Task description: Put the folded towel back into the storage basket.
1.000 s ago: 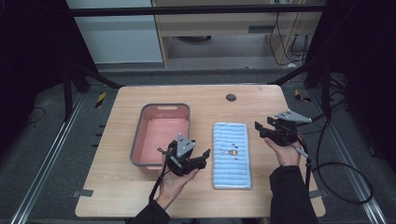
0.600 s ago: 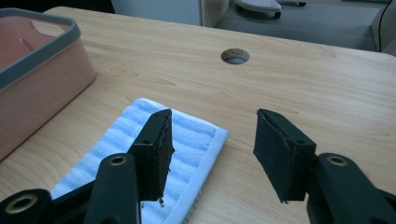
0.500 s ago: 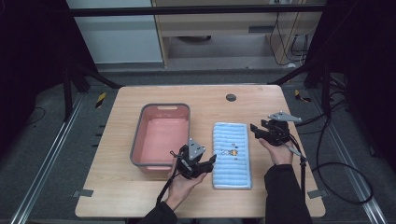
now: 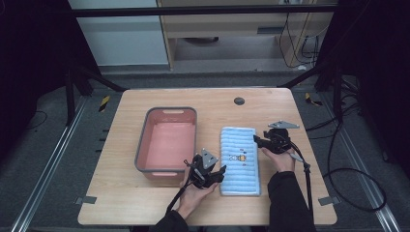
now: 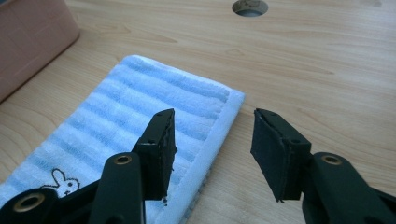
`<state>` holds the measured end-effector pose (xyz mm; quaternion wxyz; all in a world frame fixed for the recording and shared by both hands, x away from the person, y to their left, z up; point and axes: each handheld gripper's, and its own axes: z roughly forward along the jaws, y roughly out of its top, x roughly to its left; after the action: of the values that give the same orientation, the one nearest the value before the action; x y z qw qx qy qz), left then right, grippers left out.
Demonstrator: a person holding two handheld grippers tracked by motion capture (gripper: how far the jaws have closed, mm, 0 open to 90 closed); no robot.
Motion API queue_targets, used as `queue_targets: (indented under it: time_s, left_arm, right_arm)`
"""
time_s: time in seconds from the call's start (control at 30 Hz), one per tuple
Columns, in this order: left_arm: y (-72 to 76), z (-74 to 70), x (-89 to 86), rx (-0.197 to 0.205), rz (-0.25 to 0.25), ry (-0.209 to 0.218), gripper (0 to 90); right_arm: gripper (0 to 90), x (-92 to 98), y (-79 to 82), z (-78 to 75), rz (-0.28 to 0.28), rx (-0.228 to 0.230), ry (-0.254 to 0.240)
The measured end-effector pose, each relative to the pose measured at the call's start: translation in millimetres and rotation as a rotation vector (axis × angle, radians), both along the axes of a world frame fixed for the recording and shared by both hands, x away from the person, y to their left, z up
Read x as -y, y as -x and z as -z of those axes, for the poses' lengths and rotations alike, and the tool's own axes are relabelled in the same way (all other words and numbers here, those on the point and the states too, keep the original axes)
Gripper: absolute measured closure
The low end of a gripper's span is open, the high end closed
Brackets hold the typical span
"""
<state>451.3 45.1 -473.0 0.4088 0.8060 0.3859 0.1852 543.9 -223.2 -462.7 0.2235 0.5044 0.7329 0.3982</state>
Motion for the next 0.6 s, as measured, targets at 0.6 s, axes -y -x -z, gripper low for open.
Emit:
queue_targets:
  time_s: [0.6]
  left_arm:
    - [-3.6,22.7,7.8,-0.063,0.004,-0.012,51.9]
  right_arm:
    - [53.4,-8.5,-10.5,28.1,0.010,-0.094,-0.010]
